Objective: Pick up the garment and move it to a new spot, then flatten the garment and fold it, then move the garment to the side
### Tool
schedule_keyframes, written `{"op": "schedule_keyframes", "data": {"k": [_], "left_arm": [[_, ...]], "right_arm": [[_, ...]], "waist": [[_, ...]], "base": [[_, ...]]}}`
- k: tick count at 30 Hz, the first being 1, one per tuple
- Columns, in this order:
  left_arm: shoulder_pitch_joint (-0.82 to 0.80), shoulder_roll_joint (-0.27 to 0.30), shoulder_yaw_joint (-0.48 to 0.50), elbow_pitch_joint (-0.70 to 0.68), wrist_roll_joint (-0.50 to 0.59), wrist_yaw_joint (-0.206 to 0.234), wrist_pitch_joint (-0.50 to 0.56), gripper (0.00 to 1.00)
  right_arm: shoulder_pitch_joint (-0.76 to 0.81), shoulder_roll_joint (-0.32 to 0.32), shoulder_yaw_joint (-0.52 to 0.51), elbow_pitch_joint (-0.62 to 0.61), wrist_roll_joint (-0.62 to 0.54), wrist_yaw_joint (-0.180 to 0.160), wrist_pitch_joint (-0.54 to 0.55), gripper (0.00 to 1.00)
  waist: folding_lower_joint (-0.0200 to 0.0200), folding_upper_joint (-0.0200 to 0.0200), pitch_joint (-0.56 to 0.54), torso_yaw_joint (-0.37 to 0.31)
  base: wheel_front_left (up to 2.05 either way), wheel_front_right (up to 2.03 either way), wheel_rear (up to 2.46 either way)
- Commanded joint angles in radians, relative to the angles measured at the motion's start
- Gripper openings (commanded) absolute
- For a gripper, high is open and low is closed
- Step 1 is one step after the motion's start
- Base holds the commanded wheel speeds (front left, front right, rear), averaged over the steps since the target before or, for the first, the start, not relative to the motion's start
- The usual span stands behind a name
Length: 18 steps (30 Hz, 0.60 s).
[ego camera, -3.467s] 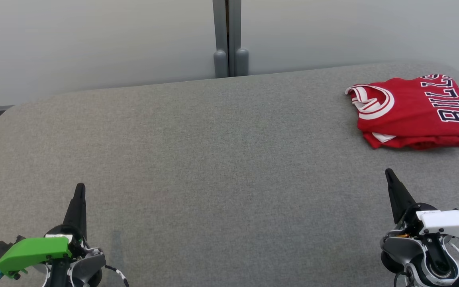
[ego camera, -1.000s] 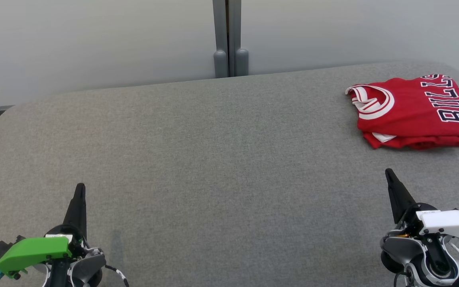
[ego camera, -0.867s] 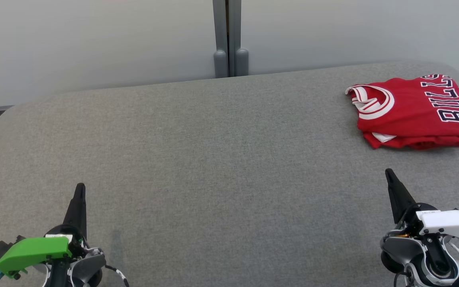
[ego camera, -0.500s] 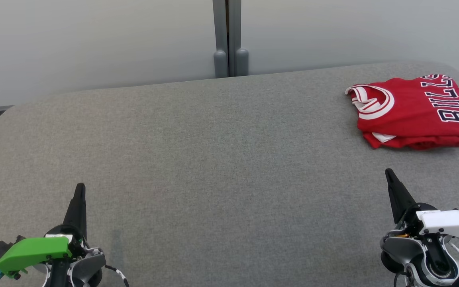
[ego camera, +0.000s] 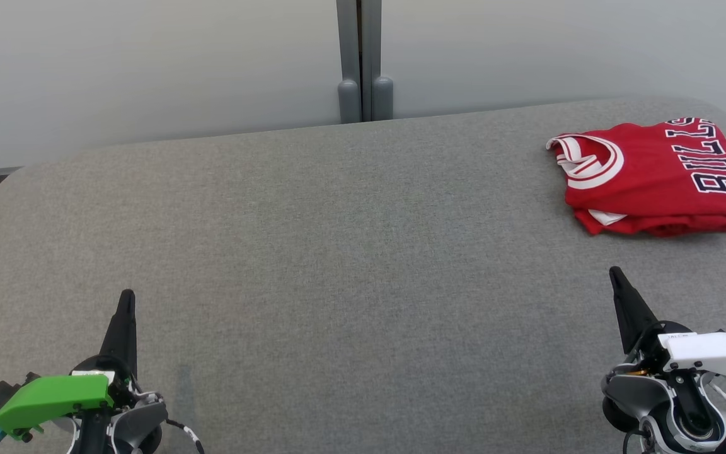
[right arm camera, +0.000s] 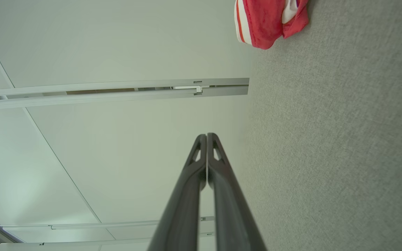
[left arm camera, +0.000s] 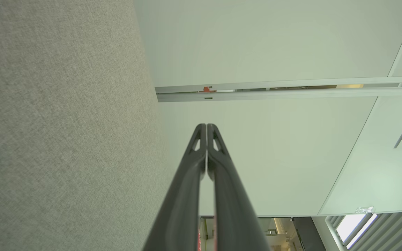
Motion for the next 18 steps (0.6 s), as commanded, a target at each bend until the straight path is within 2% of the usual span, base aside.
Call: {"op": "schedule_keyframes", "data": {"k": [1, 18], "left_arm": [[-0.011, 0.002, 0.002, -0.002, -0.003, -0.006, 0.003, 0.0], [-0.011, 0.002, 0.002, -0.002, -0.003, -0.006, 0.003, 0.0]], "right_arm": [[-0.005, -0.001, -0.001, -0.005, 0.007, 0.0, 0.003, 0.0], [-0.005, -0.001, -0.001, -0.005, 0.007, 0.0, 0.003, 0.0]], "waist": [[0.0, 0.0, 0.0, 0.0], [0.0, 0.0, 0.0, 0.0]], "base": [[0.0, 0.0, 0.0], [0.0, 0.0, 0.0]]}}
